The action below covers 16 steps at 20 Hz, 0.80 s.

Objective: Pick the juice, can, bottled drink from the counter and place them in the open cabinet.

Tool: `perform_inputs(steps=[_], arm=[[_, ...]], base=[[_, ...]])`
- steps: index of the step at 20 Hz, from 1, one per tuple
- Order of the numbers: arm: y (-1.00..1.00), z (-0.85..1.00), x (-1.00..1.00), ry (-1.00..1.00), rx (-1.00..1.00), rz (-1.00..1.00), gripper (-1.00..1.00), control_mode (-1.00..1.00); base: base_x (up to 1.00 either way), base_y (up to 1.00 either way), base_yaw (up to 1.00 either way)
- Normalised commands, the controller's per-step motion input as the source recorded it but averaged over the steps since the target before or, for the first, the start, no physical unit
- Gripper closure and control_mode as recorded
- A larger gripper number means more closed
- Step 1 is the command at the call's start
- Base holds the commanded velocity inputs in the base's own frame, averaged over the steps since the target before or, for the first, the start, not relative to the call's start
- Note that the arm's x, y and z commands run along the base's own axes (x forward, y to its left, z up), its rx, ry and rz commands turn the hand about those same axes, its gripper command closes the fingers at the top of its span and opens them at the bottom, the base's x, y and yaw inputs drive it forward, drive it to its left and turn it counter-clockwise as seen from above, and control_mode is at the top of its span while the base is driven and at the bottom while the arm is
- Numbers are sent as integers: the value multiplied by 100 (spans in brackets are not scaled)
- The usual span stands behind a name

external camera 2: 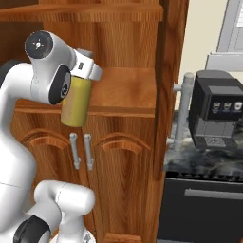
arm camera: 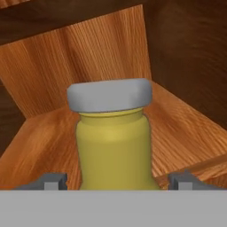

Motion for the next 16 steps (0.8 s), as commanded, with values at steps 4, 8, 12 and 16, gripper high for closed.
perform_inputs(steps=[4,8,12,16], arm=[[0,0,0,0,0,0,100,100],[0,0,0,0,0,0,100,100],[0,0,0,0,0,0,100,100],[0,0,0,0,0,0,100,100]], base=[[26,28,-20],[0,1,-4],[0,0,0],[0,0,0]])
